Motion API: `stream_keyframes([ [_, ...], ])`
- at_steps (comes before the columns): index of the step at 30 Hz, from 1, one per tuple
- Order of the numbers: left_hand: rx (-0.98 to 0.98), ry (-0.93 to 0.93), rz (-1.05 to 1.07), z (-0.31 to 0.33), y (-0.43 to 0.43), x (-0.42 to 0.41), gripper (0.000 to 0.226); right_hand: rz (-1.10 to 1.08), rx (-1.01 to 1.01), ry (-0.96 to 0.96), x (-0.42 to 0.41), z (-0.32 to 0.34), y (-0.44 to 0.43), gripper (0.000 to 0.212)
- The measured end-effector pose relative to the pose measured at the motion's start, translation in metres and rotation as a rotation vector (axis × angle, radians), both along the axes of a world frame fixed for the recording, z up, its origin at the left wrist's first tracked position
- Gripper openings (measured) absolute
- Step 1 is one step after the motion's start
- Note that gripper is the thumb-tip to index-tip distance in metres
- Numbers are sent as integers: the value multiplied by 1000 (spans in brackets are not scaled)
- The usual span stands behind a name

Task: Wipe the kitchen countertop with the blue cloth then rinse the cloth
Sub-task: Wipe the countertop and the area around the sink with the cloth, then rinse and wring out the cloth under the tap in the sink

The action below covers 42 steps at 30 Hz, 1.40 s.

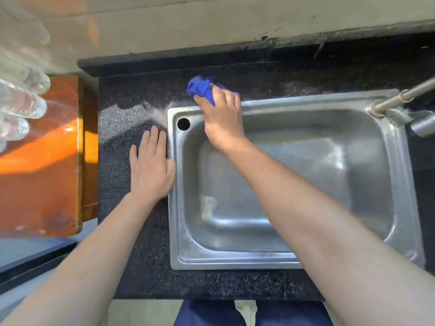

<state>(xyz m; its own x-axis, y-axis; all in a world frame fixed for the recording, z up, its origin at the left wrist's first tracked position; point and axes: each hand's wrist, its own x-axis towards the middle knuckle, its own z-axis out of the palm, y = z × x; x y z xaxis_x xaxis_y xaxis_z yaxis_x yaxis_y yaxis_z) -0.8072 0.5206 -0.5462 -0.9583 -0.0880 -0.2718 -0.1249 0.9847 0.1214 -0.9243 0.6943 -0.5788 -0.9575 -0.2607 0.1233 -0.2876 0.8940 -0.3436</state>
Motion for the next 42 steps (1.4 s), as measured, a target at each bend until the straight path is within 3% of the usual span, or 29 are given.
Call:
stream_keyframes([
  [2,-24,-51,-24,0,-7,10,71,83,65,-124,2,8,-12,52],
  [7,-49,-76,51,2,12,15,72,245,75,-156,16,33,57,59],
  [12,-65,-64,128,6,41,7,66,-237,-114,-410,68,34,149,45],
  [17,32,7,-62,11,90,0,68,-561,-485,-375,112,59,217,94],
  [18,55,6,-83,13,104,-1,69,-593,-575,-370,121,60,227,90],
  [22,179,-1,-110,14,158,-2,61,-750,-669,-533,139,53,263,31],
  [24,295,-25,-116,12,184,-1,64,-816,-762,-603,143,52,273,14],
  [27,420,-67,-97,10,214,1,61,-813,-877,-637,145,59,274,3],
  [33,481,-129,-79,4,243,3,59,-857,-1283,-652,153,64,294,4],
  [34,479,-135,-70,4,245,4,59,-850,-1175,-677,158,56,300,6],
  [37,459,-168,-53,1,249,8,60,-567,-308,-815,178,33,315,16],
  [38,457,-181,-55,-1,250,10,60,-529,-203,-835,180,30,316,21],
  [42,436,-220,-53,-6,250,15,61,-578,-362,-631,158,48,308,35],
])
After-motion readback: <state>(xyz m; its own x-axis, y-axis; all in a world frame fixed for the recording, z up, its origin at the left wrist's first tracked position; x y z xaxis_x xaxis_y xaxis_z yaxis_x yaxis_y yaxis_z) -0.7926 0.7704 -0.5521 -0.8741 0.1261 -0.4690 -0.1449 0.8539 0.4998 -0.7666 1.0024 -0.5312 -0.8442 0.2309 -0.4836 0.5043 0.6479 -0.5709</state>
